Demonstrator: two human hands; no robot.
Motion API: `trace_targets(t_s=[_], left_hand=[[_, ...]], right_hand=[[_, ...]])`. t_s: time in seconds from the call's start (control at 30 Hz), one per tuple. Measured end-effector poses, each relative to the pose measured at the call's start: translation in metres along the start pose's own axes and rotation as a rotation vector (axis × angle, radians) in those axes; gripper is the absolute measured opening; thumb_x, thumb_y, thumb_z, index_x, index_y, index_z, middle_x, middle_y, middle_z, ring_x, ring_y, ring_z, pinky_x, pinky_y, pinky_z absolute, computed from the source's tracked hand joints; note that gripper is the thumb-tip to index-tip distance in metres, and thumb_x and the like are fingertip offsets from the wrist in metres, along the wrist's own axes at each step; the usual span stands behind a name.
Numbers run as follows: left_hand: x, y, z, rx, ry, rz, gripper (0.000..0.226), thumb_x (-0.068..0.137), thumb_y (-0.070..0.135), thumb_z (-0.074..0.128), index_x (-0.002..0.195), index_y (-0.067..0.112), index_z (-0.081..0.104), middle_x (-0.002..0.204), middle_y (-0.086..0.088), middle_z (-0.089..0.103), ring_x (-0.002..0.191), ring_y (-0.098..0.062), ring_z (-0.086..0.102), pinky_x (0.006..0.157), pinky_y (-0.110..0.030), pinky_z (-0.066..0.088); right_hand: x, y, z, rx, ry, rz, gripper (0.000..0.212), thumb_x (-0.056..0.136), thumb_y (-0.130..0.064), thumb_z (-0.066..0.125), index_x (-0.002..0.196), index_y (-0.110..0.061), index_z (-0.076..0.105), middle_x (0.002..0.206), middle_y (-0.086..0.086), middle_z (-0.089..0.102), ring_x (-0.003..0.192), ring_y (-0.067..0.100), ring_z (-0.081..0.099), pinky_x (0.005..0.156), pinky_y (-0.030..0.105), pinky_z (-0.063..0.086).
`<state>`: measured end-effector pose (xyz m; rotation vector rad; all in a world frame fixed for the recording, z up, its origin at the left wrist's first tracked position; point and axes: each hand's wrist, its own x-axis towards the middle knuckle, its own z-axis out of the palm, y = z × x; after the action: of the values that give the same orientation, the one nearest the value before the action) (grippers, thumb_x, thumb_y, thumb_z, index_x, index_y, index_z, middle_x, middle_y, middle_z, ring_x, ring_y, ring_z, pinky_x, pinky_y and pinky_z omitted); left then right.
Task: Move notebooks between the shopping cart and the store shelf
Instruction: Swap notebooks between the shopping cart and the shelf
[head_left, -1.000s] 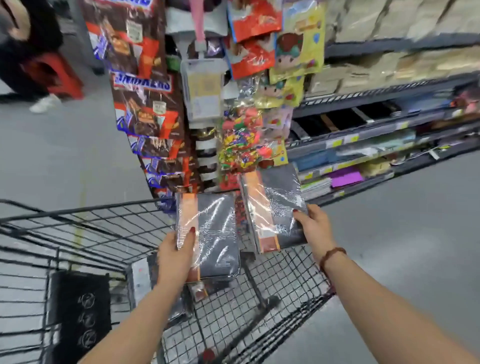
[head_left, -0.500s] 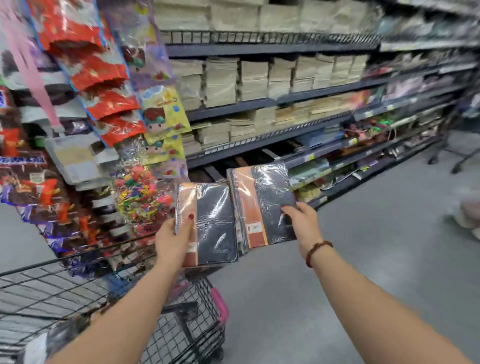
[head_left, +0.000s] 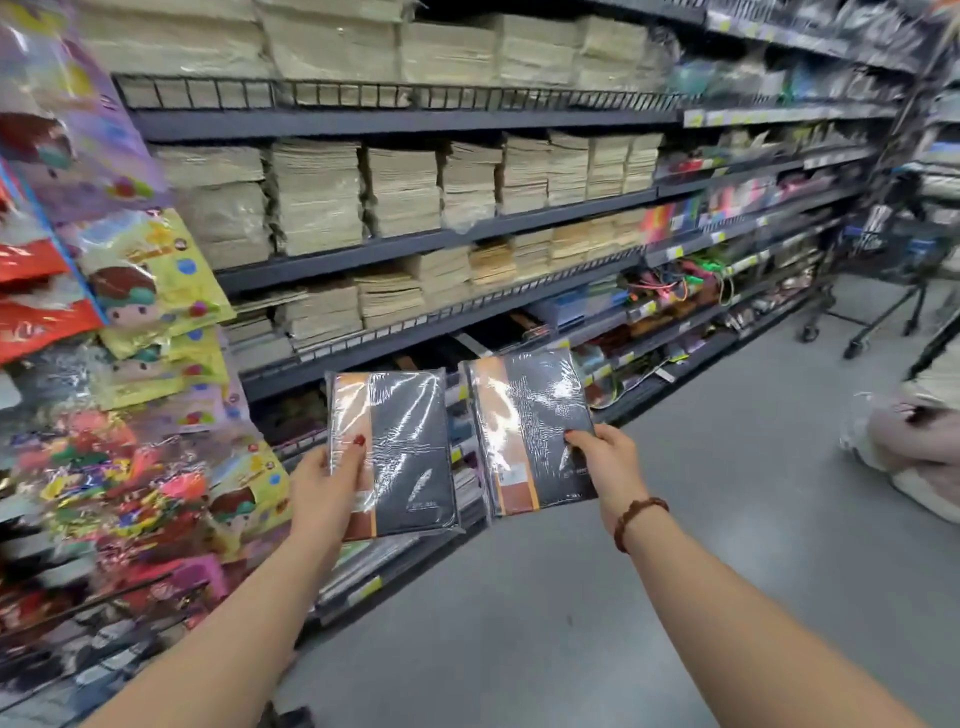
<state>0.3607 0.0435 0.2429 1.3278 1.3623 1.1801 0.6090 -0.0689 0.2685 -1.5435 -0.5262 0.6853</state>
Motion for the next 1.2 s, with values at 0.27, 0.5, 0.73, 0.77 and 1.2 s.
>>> trace_targets(t_s=[0.27,0.5,0.73,0.77,1.2], left_hand=[[0.082,-0.001,0.089,-0.033,0.045,-0.045,0.023,0.089,0.032,0.06,0.087,0.009,0.064,0.079,-0.011,0.065,0.066,-0.021,0.055,0.061,-0.033,0.041],[0.127,-0.001,0.146,0.014,0.098,-0.096,0.023,0.089,0.034,0.06,0.083,0.012,0.063,0.073,-0.006,0.063,0.066,-0.022,0.053,0.062,-0.033,0.04],[0.144,-0.01,0.202,0.002,0.316,-0.182,0.018,0.089,0.026,0.06,0.079,0.011,0.06,0.07,-0.007,0.061,0.066,-0.022,0.052,0.06,-0.031,0.038],[0.144,-0.011,0.207,-0.002,0.347,-0.201,0.017,0.089,0.025,0.06,0.078,0.013,0.061,0.07,-0.007,0.062,0.066,-0.022,0.053,0.061,-0.032,0.039],[0.172,-0.058,0.219,0.033,0.545,-0.364,0.022,0.083,0.032,0.064,0.078,0.011,0.064,0.063,-0.002,0.063,0.06,-0.02,0.054,0.062,-0.031,0.044]], right_hand=[[0.122,-0.011,0.004,-0.062,-0.044,0.047,0.012,0.078,-0.008,0.062,0.068,-0.011,0.055,0.065,0.009,0.05,0.064,0.02,0.049,0.062,0.031,0.038],[0.218,-0.012,0.004,-0.137,-0.135,0.069,0.03,0.082,-0.006,0.061,0.058,-0.012,0.043,0.068,0.002,0.041,0.058,0.018,0.038,0.056,0.029,0.03],[0.32,-0.012,0.011,-0.228,-0.347,0.116,0.025,0.087,-0.01,0.058,0.065,-0.011,0.046,0.063,0.003,0.046,0.058,0.017,0.042,0.051,0.03,0.032],[0.332,-0.011,0.014,-0.243,-0.369,0.128,0.024,0.086,-0.01,0.058,0.065,-0.011,0.048,0.063,0.004,0.048,0.059,0.019,0.044,0.052,0.028,0.032],[0.414,0.051,0.108,-0.336,-0.557,0.332,0.016,0.081,-0.015,0.062,0.066,-0.014,0.055,0.064,0.01,0.056,0.065,0.026,0.053,0.06,0.033,0.039]])
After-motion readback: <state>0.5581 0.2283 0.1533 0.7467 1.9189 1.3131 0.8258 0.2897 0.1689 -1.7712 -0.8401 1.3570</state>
